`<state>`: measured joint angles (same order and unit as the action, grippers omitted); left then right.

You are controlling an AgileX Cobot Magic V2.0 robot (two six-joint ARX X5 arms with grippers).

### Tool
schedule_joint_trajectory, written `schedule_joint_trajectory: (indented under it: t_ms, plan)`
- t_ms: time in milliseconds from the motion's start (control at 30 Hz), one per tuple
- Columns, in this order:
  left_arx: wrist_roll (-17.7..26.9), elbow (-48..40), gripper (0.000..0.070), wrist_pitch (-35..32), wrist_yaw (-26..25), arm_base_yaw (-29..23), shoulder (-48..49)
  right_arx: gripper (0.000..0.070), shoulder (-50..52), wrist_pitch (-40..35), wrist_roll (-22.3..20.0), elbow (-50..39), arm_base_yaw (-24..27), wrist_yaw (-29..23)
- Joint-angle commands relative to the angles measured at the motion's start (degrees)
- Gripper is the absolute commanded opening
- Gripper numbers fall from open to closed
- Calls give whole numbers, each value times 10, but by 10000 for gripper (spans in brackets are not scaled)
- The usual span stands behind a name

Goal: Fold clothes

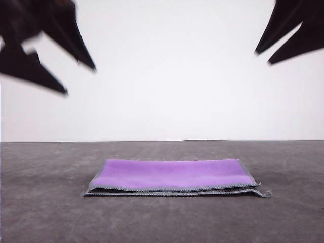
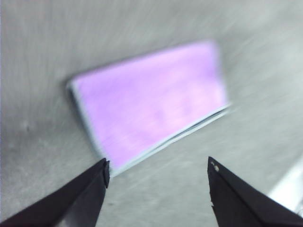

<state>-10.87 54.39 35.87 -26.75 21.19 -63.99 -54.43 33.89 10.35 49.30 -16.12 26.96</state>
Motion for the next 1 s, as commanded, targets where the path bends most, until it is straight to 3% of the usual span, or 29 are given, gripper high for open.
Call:
schedule_joint_trajectory:
  t_ms: [0,333,467,633,833,967]
  plan:
    - [-6,5,394,8,7,3,28,188,21,12,2,3,-2,-1]
    - [25,-9,393,66,146,1,155,188,106,83,-8,3,-2,-20]
    - [24,-26,393,65,149,2,164,188,107,89,4,3,-2,-31]
    - [20,-27,393,66,149,2,164,189,68,135,81,3,-2,-31]
    - [21,-27,393,66,149,2,164,283,-38,129,78,3,-3,-27]
    - [23,-27,393,64,149,2,164,286,-108,77,70,3,-2,-28]
